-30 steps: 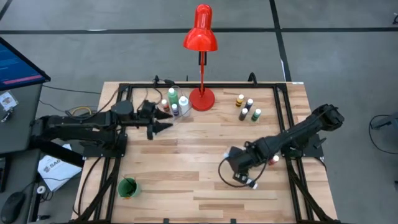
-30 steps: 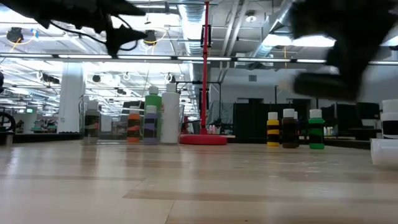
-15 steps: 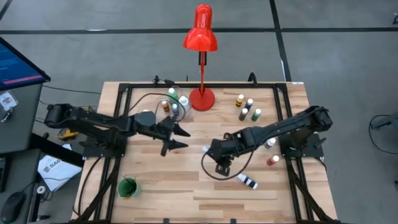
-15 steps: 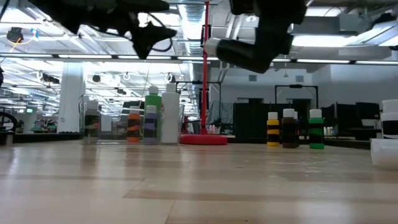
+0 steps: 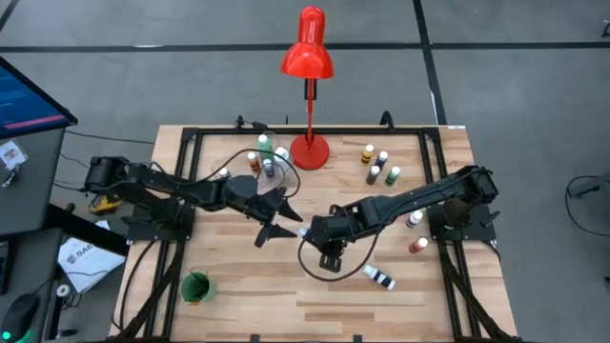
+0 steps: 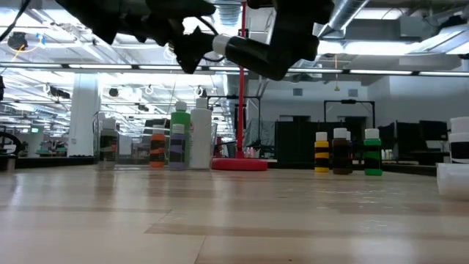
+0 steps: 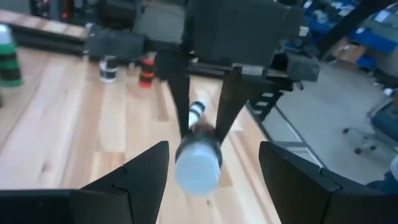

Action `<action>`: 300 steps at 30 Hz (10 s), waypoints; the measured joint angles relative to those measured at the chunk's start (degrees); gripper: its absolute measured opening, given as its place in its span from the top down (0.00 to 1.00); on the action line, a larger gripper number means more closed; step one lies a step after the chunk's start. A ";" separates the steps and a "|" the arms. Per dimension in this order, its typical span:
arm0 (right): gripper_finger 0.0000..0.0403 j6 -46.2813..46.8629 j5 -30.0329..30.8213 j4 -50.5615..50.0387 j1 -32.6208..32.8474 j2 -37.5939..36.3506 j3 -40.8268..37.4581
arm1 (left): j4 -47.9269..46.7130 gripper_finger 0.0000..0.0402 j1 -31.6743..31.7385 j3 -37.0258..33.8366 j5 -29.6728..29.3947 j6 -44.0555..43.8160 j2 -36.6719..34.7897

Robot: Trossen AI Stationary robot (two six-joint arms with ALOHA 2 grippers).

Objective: Pick & Place Paint Supplies
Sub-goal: Put the black paint bottle into the transparent bin, then put the white paint bottle into the transparent bin

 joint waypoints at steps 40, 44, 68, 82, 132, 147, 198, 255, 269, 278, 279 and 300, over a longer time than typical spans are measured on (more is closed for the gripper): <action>0.64 -2.48 -0.22 1.32 -0.74 -0.04 0.04 | -1.57 0.49 -0.54 2.23 0.20 0.15 3.77; 0.64 -2.61 -0.22 1.34 -0.79 -0.04 0.04 | -2.07 0.57 -0.51 2.23 0.20 0.15 3.77; 0.38 -0.87 -0.86 0.68 -0.81 -5.29 0.00 | -3.65 0.75 0.15 2.25 -5.41 -1.55 -0.64; 0.34 4.41 5.26 -7.06 1.91 -14.93 0.04 | -34.25 0.74 3.12 2.17 -44.97 -1.87 -19.76; 0.34 5.64 4.96 -8.84 3.45 -12.15 -1.69 | -56.90 0.74 19.08 9.14 -40.44 -8.72 -2.65; 0.34 5.62 4.83 -8.67 3.45 -12.15 -1.71 | -56.42 0.74 22.46 9.11 -38.61 -6.21 -2.05; 0.34 5.62 4.92 -6.46 2.91 -12.15 -1.73 | -63.70 0.66 30.83 9.12 -35.80 1.68 -3.04; 0.34 44.20 -5.83 -8.84 24.36 -12.15 -24.56 | -56.81 0.58 16.80 12.18 -39.86 -1.57 -28.86; 0.34 46.50 -5.78 3.95 24.38 -12.15 -34.39 | -56.39 0.58 16.82 12.18 -39.86 -2.03 -28.97; 0.34 46.66 -6.34 10.69 24.48 -8.74 -36.81 | -56.34 0.58 16.82 12.15 -39.86 -2.03 -28.97; 0.34 46.28 -6.73 10.65 24.48 -7.82 -36.50 | -56.28 0.58 16.82 12.15 -39.86 -2.03 -28.97; 0.72 32.90 -7.43 2.46 21.65 -4.96 -25.91 | -52.67 0.58 16.56 12.11 -24.03 -6.04 -28.97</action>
